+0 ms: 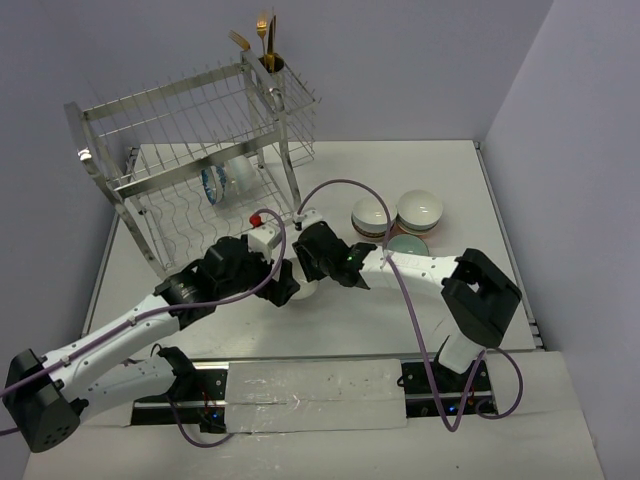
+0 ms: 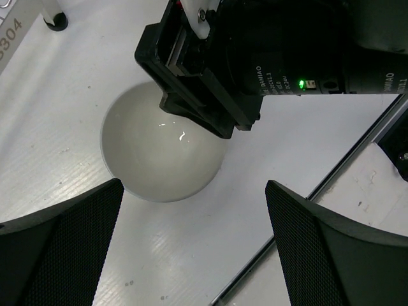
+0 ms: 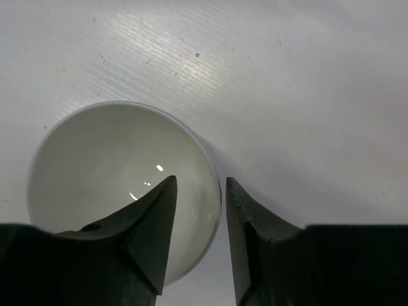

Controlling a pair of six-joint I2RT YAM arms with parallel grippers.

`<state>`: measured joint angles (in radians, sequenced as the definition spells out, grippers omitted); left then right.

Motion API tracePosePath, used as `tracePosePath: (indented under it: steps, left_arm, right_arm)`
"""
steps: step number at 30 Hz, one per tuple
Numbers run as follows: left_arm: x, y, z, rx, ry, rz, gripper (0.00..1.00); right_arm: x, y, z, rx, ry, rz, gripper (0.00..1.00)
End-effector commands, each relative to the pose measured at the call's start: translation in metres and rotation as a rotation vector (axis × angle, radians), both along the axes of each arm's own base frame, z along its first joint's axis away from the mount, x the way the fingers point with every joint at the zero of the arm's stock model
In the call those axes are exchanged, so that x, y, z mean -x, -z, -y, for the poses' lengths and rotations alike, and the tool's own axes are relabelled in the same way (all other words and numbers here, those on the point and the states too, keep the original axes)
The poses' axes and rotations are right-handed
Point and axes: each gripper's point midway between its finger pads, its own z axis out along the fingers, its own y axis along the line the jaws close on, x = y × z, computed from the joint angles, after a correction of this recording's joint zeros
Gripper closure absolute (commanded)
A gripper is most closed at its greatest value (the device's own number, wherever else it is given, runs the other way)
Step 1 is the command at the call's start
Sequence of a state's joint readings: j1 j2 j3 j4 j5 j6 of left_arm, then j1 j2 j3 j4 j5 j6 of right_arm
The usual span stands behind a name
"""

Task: Load the bowls into the dish rack
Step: Place the bowl at the center of the board, then pick up the bowl from the center of the board.

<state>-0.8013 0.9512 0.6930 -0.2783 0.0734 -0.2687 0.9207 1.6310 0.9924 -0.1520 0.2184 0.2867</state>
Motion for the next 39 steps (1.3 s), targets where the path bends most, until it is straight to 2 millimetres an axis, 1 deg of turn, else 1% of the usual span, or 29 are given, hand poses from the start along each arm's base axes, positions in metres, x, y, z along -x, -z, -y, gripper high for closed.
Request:
tracePosePath:
  steps: [1, 3, 5, 6, 8, 9, 10, 11, 13, 14, 15, 16, 17, 18, 19, 20, 21, 22, 23, 24, 25, 27, 28, 30, 32, 33, 36, 37, 39]
  left_arm:
    - [0.002, 0.0, 0.003, 0.021, -0.02, -0.022, 0.01]
    - [0.003, 0.002, 0.005, 0.019, -0.018, -0.034, 0.01]
    - [0.004, 0.005, 0.007, 0.015, -0.012, -0.049, 0.02]
    - [0.005, 0.004, 0.009, 0.013, -0.007, -0.049, 0.02]
    - [0.005, 0.01, 0.009, -0.015, -0.008, -0.064, 0.03]
    - [0.006, 0.008, 0.013, -0.019, 0.003, -0.062, 0.04]
    - [0.007, 0.01, 0.013, -0.035, 0.01, -0.068, 0.04]
    - [0.009, 0.014, 0.016, -0.054, 0.017, -0.077, 0.06]
    - [0.008, 0.01, 0.022, -0.065, 0.038, -0.068, 0.09]
    - [0.009, 0.016, 0.024, -0.092, 0.048, -0.081, 0.12]
    - [0.008, 0.011, 0.028, -0.096, 0.056, -0.072, 0.13]
    - [0.007, 0.011, 0.031, -0.105, 0.062, -0.077, 0.15]
    - [0.007, 0.018, 0.033, -0.134, 0.066, -0.092, 0.16]
    - [0.007, 0.014, 0.037, -0.144, 0.074, -0.094, 0.19]
    - [0.006, 0.017, 0.039, -0.165, 0.076, -0.097, 0.2]
    - [0.009, 0.027, 0.04, -0.211, 0.086, -0.126, 0.23]
    - [0.006, 0.022, 0.045, -0.217, 0.09, -0.121, 0.24]
    - [0.006, 0.024, 0.047, -0.235, 0.095, -0.13, 0.26]
    - [0.006, 0.034, 0.049, -0.273, 0.103, -0.156, 0.27]
    - [0.005, 0.031, 0.05, -0.3, 0.101, -0.156, 0.28]
    - [0.001, 0.04, 0.049, -0.348, 0.082, -0.163, 0.29]
    - [-0.001, 0.038, 0.051, -0.382, 0.078, -0.164, 0.32]
    - [-0.004, 0.045, 0.05, -0.413, 0.065, -0.167, 0.32]
    - [-0.007, 0.044, 0.054, -0.429, 0.059, -0.166, 0.33]
    - [-0.008, 0.051, 0.054, -0.465, 0.054, -0.182, 0.34]
    - [-0.01, 0.051, 0.056, -0.469, 0.057, -0.183, 0.34]
    - [-0.01, 0.062, 0.055, -0.531, 0.05, -0.212, 0.35]
    - [-0.009, 0.07, 0.054, -0.56, 0.05, -0.227, 0.36]
    - [-0.008, 0.073, 0.056, -0.584, 0.058, -0.233, 0.39]
  right_arm:
    - [-0.003, -0.021, -0.009, -0.068, -0.019, 0.056, 0.52]
    - [-0.003, -0.029, -0.007, -0.08, -0.013, 0.069, 0.42]
    - [-0.003, -0.036, -0.002, -0.088, 0.002, 0.085, 0.36]
    - [-0.003, -0.05, 0.002, -0.111, 0.009, 0.109, 0.29]
    - [-0.007, -0.057, 0.017, -0.115, 0.045, 0.127, 0.22]
    - [-0.007, -0.07, 0.026, -0.132, 0.067, 0.147, 0.15]
    - [-0.011, -0.073, 0.038, -0.119, 0.112, 0.166, 0.12]
    - [-0.016, -0.089, 0.053, -0.153, 0.171, 0.191, 0.09]
    - [-0.02, -0.093, 0.08, -0.139, 0.255, 0.204, 0.04]
    - [-0.023, -0.102, 0.1, -0.16, 0.329, 0.211, 0.03]
    - [-0.025, -0.106, 0.113, -0.168, 0.378, 0.217, 0.02]
    - [-0.025, -0.103, 0.127, -0.165, 0.423, 0.215, 0.02]
    - [-0.026, -0.104, 0.14, -0.175, 0.486, 0.223, 0.01]
    - [-0.024, -0.112, 0.153, -0.201, 0.531, 0.246, 0.0]
    - [-0.023, -0.105, 0.167, -0.191, 0.575, 0.245, 0.0]
    - [-0.021, -0.112, 0.177, -0.228, 0.619, 0.269, 0.0]
    - [-0.02, -0.114, 0.182, -0.246, 0.643, 0.283, 0.0]
    - [-0.016, -0.105, 0.19, -0.245, 0.667, 0.279, 0.0]
    - [-0.013, -0.11, 0.194, -0.275, 0.677, 0.298, 0.0]
    - [-0.01, -0.105, 0.198, -0.282, 0.689, 0.3, 0.0]
    - [-0.008, -0.105, 0.199, -0.299, 0.695, 0.305, 0.0]
    - [-0.004, -0.106, 0.203, -0.329, 0.697, 0.328, 0.0]
    - [-0.003, -0.107, 0.205, -0.335, 0.698, 0.336, 0.0]
    - [0.0, -0.109, 0.209, -0.349, 0.703, 0.352, 0.0]
    - [0.001, -0.111, 0.212, -0.351, 0.704, 0.367, 0.0]
    - [0.001, -0.11, 0.213, -0.349, 0.706, 0.369, 0.0]
    - [0.001, -0.109, 0.214, -0.345, 0.704, 0.371, 0.0]
    - [0.001, -0.108, 0.213, -0.342, 0.702, 0.367, 0.0]
    - [0.001, -0.106, 0.213, -0.337, 0.702, 0.363, 0.0]
